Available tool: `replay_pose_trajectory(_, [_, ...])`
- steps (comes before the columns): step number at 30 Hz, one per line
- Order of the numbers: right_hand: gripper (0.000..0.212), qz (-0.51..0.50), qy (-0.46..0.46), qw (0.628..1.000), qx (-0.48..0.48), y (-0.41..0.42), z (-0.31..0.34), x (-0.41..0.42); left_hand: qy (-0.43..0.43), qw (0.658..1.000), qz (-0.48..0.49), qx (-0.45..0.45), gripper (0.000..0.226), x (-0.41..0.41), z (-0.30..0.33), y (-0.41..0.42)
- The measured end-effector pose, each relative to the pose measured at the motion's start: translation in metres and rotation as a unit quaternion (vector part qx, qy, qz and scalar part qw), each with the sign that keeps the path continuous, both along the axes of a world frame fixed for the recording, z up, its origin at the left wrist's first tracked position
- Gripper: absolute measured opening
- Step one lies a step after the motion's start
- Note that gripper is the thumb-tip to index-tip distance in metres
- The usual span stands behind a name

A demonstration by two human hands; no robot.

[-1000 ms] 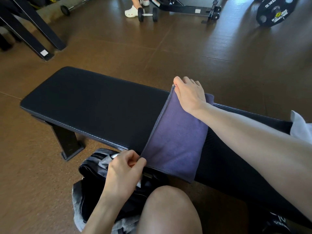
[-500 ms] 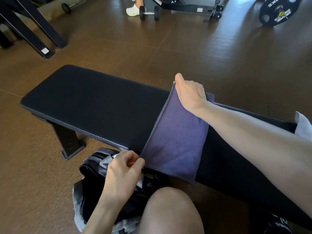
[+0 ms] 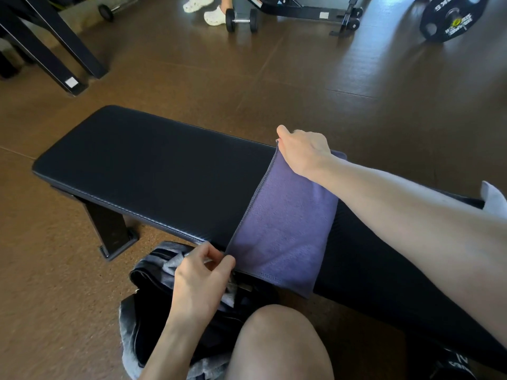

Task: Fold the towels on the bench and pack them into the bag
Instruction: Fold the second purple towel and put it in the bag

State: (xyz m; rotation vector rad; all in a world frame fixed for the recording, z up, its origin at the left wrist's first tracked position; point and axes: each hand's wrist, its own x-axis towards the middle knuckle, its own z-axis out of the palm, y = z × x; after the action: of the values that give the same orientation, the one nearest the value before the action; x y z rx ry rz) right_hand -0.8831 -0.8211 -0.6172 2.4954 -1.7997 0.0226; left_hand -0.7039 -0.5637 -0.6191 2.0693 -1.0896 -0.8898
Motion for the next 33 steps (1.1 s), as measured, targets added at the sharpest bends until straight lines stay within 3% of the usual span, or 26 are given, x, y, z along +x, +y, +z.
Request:
replay_pose_trajectory(3, [0.034, -0.022, 0.027, 0.992, -0.12, 0.003, 0.0, -0.002, -0.009, 0.999, 0.012, -0.03, 0.013, -0.003, 0.003, 0.001])
replay_pose_trajectory(6, [0.016, 0.001, -0.049, 0.973, -0.225, 0.024, 0.013, -0.003, 0.003, 0.999, 0.004, -0.052, 0.011, -0.005, 0.004, 0.0])
replay_pose_trajectory(8, [0.012, 0.061, -0.118, 0.968, -0.214, 0.054, 0.021, -0.005, -0.017, 0.998, -0.017, -0.065, 0.01, -0.007, 0.004, 0.0])
replay_pose_trajectory(11, [0.02, 0.187, -0.171, 0.96, -0.117, 0.125, 0.027, -0.019, -0.084, 0.993, -0.047, -0.069, 0.011, -0.009, 0.005, -0.003])
replay_pose_trajectory(15, [0.029, 0.306, -0.1, 0.947, -0.023, 0.214, 0.031, -0.051, -0.111, 0.991, -0.064, -0.048, 0.011, -0.011, 0.007, -0.006])
replay_pose_trajectory(19, [0.071, 0.281, -0.009, 0.96, -0.001, 0.237, 0.008, -0.077, -0.087, 0.993, -0.081, -0.012, 0.013, -0.01, 0.016, -0.007])
replay_pose_trajectory(21, [0.08, 0.266, 0.034, 0.963, -0.006, 0.238, -0.004, -0.081, -0.069, 0.994, -0.088, 0.003, 0.014, -0.01, 0.019, -0.008])
replay_pose_trajectory(28, [0.057, 0.239, -0.05, 0.964, -0.108, 0.249, -0.02, -0.077, -0.013, 0.996, -0.076, 0.037, 0.007, -0.009, 0.034, -0.007])
replay_pose_trajectory(33, [0.051, 0.236, -0.061, 0.963, -0.111, 0.25, -0.021, -0.103, 0.003, 0.99, -0.125, 0.058, 0.022, -0.012, 0.037, 0.004])
